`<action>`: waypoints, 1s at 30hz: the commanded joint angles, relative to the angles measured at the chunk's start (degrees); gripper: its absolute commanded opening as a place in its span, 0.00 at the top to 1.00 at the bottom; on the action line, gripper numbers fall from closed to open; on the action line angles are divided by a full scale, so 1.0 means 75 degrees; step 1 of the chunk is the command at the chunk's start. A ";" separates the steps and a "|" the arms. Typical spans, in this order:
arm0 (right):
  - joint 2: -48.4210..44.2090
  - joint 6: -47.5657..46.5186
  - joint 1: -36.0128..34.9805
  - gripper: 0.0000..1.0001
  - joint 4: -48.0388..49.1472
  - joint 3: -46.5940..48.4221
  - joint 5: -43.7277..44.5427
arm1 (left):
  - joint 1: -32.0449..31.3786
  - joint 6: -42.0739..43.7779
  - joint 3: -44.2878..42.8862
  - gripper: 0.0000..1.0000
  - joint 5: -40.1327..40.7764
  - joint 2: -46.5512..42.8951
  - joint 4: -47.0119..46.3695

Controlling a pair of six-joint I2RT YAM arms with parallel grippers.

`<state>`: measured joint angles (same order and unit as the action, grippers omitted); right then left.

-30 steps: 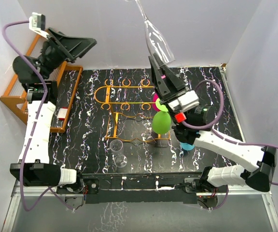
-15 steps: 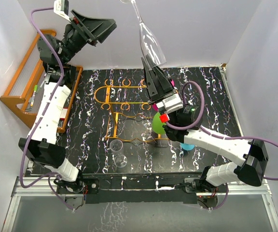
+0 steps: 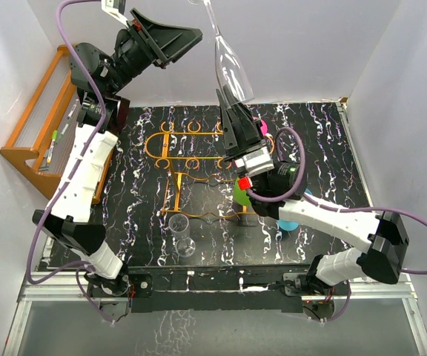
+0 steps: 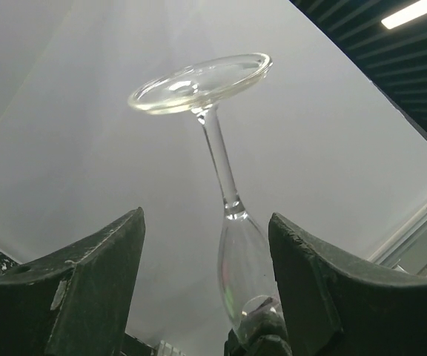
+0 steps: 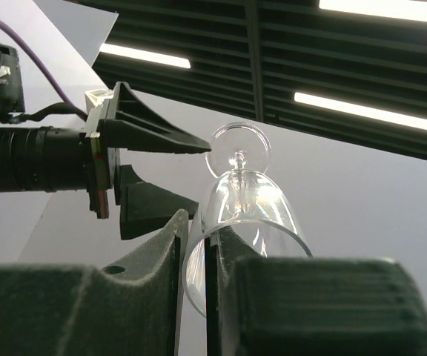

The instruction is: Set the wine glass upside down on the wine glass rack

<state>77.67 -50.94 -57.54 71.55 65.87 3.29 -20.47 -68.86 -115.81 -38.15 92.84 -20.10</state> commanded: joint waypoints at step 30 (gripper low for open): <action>0.0446 -0.0395 -0.0016 0.92 0.0169 -0.0173 0.0004 | -0.0587 0.0385 -0.1133 0.93 -0.0051 0.0607 -0.0363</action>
<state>81.08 -52.88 -57.54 71.75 64.97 3.25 -24.51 -67.77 -122.28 -37.93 98.96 -20.49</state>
